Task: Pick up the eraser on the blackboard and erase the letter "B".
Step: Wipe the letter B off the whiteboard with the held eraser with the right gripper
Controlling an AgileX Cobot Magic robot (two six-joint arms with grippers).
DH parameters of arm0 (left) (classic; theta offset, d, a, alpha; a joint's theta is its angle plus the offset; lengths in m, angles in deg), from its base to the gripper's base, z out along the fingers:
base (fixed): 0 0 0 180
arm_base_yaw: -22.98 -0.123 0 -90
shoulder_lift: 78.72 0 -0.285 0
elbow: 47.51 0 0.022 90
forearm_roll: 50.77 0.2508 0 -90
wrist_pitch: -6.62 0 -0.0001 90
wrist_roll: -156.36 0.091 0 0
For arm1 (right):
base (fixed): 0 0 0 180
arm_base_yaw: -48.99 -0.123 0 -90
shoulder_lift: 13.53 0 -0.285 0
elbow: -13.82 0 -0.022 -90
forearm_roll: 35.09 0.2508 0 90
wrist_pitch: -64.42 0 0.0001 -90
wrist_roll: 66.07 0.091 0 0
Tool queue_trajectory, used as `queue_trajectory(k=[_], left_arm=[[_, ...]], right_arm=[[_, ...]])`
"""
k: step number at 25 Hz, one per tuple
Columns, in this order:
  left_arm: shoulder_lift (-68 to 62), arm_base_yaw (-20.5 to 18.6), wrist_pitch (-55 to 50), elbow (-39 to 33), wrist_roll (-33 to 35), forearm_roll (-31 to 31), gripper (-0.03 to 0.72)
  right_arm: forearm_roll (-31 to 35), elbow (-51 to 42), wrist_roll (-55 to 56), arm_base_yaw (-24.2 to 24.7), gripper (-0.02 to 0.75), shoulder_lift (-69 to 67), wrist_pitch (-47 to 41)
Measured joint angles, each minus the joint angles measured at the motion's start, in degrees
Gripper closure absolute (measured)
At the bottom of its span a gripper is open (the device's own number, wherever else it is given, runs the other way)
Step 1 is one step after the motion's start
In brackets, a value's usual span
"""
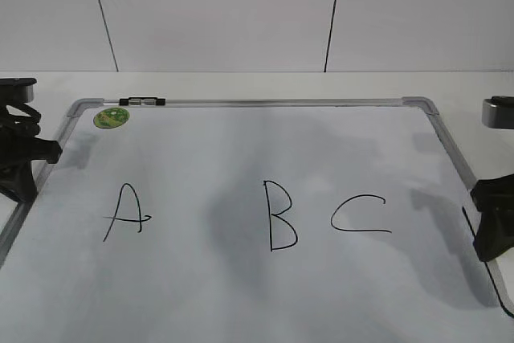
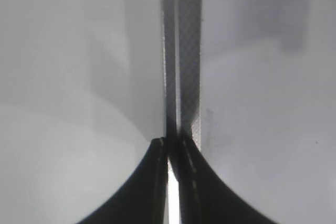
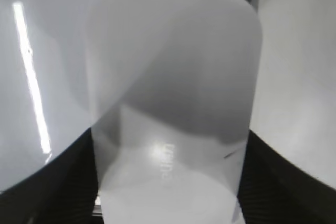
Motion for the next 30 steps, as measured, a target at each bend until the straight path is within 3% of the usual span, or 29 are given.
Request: queue_trajectory(k=[8, 20, 30], left_arm=[[0.0, 0.0, 0.0, 0.0, 0.0, 0.0, 0.664], [0.0, 0.0, -0.2, 0.0, 0.0, 0.0, 0.664], [0.0, 0.0, -0.3, 0.0, 0.0, -0.1, 0.664]], right_arm=[[0.1, 6.6, 0.7, -1.8, 0.204, 0.0, -4.6], [-2.1, 27.7, 7.5, -23.8, 0.204, -15.6, -9.3], [-2.2, 44.5, 7.7, -26.3, 0.204, -33.1, -9.3]])
